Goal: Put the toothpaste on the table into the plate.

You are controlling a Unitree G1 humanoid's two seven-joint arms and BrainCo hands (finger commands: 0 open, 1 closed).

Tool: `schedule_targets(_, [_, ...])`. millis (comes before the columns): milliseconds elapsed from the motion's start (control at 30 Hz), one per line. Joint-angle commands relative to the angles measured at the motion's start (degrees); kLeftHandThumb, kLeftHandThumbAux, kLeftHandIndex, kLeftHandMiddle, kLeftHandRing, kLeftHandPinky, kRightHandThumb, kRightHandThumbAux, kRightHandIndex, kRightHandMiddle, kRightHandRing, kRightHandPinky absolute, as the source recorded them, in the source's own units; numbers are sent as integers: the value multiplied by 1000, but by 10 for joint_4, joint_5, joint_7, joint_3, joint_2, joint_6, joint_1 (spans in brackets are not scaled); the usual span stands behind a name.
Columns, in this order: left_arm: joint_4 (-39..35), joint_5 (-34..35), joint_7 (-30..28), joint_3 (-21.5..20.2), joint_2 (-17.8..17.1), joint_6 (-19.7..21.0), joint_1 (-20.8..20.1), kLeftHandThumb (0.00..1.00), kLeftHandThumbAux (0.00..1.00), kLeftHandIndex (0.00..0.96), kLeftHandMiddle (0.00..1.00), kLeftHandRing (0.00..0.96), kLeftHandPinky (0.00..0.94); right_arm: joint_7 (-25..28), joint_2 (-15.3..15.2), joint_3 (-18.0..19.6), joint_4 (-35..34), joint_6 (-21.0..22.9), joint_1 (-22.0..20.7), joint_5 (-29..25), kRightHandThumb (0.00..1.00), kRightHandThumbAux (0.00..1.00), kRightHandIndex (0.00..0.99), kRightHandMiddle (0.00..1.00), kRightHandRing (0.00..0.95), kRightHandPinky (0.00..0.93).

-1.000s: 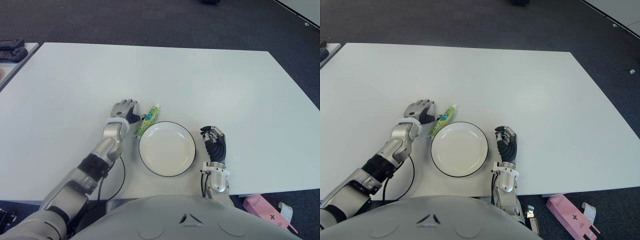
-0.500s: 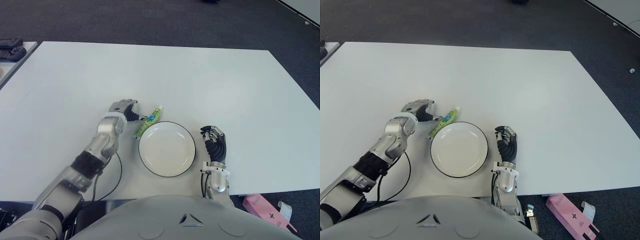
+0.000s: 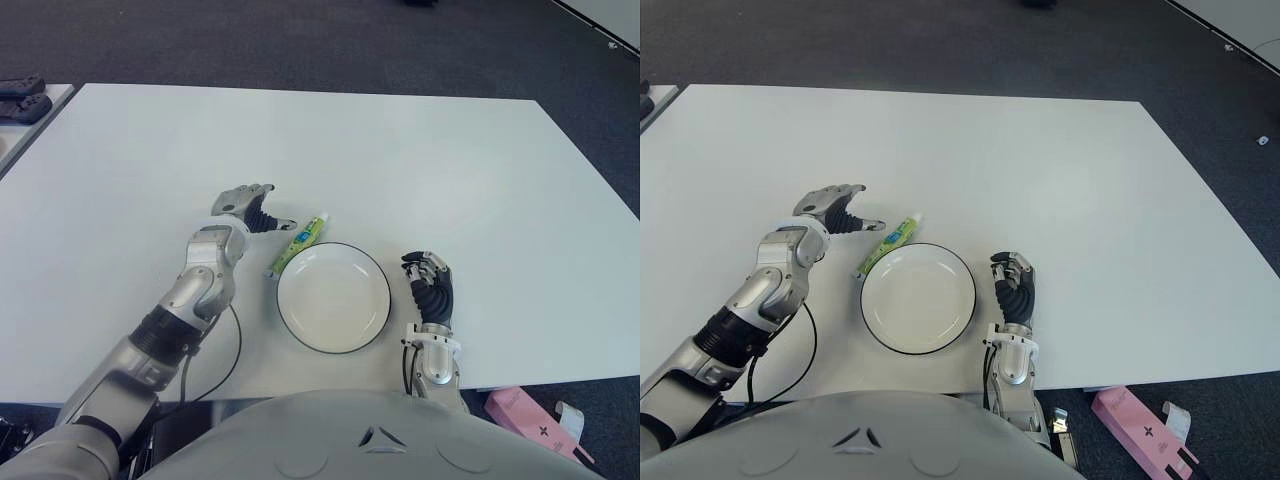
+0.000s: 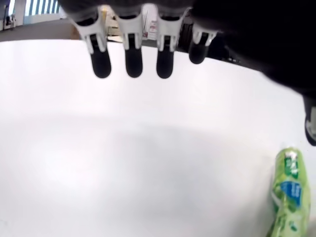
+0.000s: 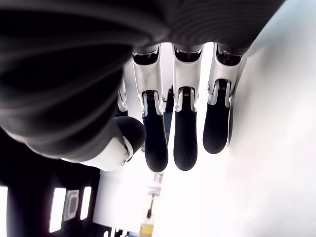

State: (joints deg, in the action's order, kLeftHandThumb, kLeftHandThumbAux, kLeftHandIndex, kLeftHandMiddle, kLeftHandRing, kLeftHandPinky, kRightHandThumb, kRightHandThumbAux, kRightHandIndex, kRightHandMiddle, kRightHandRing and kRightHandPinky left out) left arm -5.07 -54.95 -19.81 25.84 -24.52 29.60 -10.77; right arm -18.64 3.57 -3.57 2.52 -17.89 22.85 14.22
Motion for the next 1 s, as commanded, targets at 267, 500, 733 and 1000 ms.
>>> schedule_targets(267, [-67, -25, 0, -14, 3, 12, 29, 0, 416, 102, 181, 145, 163, 5, 5, -2, -3, 12, 6, -3, 704, 729, 424, 465, 457, 454])
schedule_targets(500, [-106, -45, -21, -11, 12, 28, 34, 0, 444, 99, 179, 139, 152, 6, 7, -4, -4, 11, 6, -5, 705, 728, 424, 464, 457, 450])
schedule_targets(733, [-129, -46, -49, -6, 4, 12, 36, 0, 478, 101, 192, 156, 191, 4, 8, -5, -5, 12, 7, -2, 705, 729, 424, 462, 454, 441])
schedule_targets(1000, [-136, -41, -74, 5, 9, -16, 29, 0, 517, 143, 255, 228, 271, 4, 8, -6, -6, 9, 9, -2, 705, 729, 424, 463, 455, 444])
